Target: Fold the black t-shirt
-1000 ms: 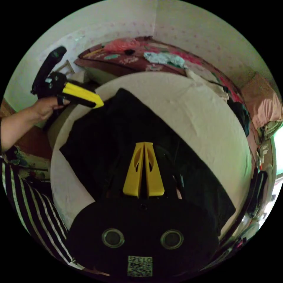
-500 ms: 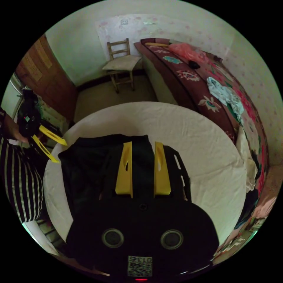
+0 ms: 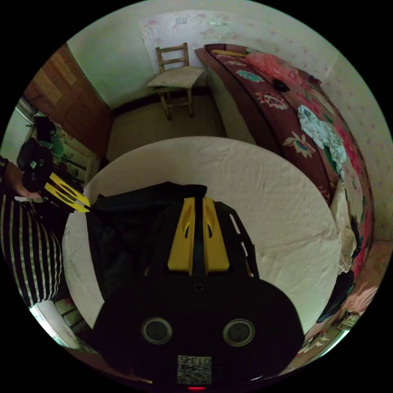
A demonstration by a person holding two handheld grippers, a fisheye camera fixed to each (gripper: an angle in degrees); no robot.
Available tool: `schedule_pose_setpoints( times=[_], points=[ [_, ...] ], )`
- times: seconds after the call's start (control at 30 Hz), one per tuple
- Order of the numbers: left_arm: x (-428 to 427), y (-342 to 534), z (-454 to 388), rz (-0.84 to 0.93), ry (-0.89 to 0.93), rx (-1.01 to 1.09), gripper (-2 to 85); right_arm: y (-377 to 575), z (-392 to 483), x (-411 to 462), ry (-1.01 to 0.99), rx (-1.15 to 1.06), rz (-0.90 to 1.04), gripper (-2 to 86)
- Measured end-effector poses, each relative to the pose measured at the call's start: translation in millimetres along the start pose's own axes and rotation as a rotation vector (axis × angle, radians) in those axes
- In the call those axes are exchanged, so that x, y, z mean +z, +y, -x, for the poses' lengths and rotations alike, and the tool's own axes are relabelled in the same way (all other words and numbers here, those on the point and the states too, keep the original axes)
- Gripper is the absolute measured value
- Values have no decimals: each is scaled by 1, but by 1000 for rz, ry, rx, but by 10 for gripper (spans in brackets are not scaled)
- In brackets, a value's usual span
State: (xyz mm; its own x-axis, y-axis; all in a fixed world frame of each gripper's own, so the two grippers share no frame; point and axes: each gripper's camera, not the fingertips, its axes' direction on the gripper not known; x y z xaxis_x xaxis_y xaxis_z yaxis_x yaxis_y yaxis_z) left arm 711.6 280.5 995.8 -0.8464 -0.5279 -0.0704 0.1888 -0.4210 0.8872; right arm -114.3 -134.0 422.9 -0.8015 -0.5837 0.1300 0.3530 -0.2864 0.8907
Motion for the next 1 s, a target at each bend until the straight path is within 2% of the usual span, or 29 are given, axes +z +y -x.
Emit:
schedule_pose_setpoints(
  times=[0.17, 0.3, 0.47, 0.57, 0.73, 0.9, 1.0],
  points=[
    [-17, 0, -38, -158, 250, 31, 6, 74, 8, -60, 105, -8, -103, 20],
    [-20, -11, -97, -223, 241, 160, 6, 170, 9, -124, 133, 34, -237, 19],
    [11, -38, -200, -257, 301, 291, 5, 289, 23, -172, 189, 72, -282, 19],
    [48, -59, -263, -224, 326, 375, 5, 369, 34, -195, 214, 94, -323, 19],
    [131, -99, -344, -138, 402, 455, 6, 503, 39, -194, 240, 153, -220, 21],
    [209, -134, -412, -43, 350, 535, 8, 595, 38, -174, 228, 261, -124, 23],
    [243, -151, -434, -11, 397, 500, 11, 635, 42, -164, 235, 317, -115, 26]
  ],
)
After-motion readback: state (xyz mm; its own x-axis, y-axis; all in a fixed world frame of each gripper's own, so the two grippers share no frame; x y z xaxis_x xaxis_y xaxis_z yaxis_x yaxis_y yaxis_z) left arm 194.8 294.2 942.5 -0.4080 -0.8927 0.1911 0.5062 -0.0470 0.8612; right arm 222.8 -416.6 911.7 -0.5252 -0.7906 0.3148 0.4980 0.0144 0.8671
